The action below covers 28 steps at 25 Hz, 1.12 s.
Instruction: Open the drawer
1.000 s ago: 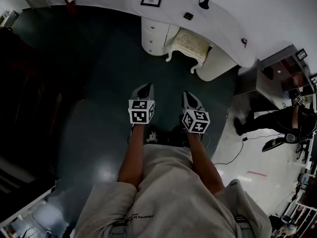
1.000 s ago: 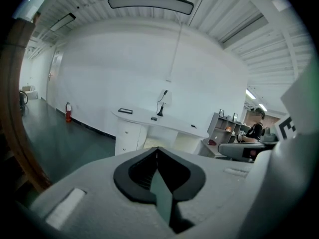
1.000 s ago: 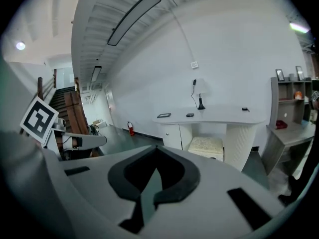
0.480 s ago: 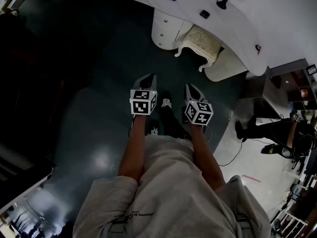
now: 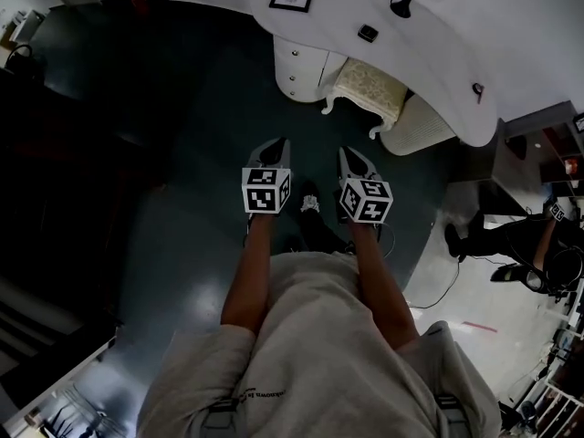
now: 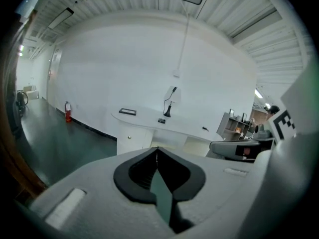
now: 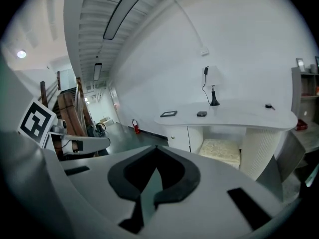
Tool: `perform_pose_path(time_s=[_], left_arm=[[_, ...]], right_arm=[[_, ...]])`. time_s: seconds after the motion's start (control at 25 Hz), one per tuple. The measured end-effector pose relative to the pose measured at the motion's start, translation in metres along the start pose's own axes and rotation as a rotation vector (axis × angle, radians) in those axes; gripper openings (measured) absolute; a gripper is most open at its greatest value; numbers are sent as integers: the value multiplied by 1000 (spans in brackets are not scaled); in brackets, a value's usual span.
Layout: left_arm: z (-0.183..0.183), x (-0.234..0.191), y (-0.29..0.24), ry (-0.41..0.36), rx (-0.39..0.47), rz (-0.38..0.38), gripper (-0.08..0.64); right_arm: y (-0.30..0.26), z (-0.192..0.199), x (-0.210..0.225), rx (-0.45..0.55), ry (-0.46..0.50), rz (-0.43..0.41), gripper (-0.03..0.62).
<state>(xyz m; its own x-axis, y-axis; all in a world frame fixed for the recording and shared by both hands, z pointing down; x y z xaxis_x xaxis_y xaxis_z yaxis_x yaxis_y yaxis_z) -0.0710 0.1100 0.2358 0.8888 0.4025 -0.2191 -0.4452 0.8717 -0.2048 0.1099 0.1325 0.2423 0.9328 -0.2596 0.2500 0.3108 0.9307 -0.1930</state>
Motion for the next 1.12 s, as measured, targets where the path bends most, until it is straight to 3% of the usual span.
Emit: perform_pose_path(time_s=[0.24, 0.56, 0.92, 1.12], left_arm=[[-13, 1, -56, -28, -28, 17, 9], [-51, -17, -121, -66, -11, -23, 9], [-50, -41, -159, -93, -54, -83, 9], [-49, -45, -160, -85, -35, -113, 9]], right_arm=[[-57, -29, 35, 36, -53, -14, 15], [-132, -59, 66, 62, -100, -64, 15], [-204, -59, 74, 30, -130, -167, 15], [-233, -54, 72, 0, -112, -226, 15]])
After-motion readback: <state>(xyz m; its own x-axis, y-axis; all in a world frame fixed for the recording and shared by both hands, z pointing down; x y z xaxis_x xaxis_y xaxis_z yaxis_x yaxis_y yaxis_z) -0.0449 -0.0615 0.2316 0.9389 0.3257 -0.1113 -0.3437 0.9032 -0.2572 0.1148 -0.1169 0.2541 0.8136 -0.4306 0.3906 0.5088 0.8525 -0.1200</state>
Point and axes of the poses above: the fingertips, and each gripper's own axes: y backward along the fingers, x to its right, z out of its underside, the point moved 5 cm from there along y, backward along the fingers, and after that the axes turned 14 degrees about x, right-handed, at the moved point
